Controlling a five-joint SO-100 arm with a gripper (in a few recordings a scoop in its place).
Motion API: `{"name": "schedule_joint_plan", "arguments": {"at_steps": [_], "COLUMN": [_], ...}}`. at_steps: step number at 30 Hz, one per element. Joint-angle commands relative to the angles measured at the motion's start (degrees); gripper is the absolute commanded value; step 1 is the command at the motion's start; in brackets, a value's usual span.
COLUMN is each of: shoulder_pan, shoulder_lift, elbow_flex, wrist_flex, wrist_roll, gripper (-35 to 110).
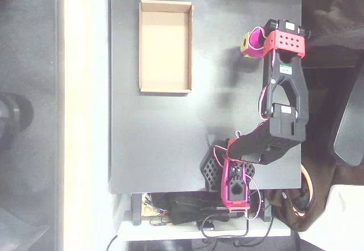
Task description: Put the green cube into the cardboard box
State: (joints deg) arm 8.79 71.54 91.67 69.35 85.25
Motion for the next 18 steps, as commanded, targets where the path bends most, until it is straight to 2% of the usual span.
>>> {"name": "schedule_joint_plan", "arguments": {"at_steps": [1,18], "shoulder_pan": [0.62,-0.35], "shoulder_lift": [6.68,33.75], "elbow_flex": [-1.49,-1.49], "wrist_flex": [-0.18,-0.09], "wrist_roll": [0.26,0.26], "gripper": [4,4]}}
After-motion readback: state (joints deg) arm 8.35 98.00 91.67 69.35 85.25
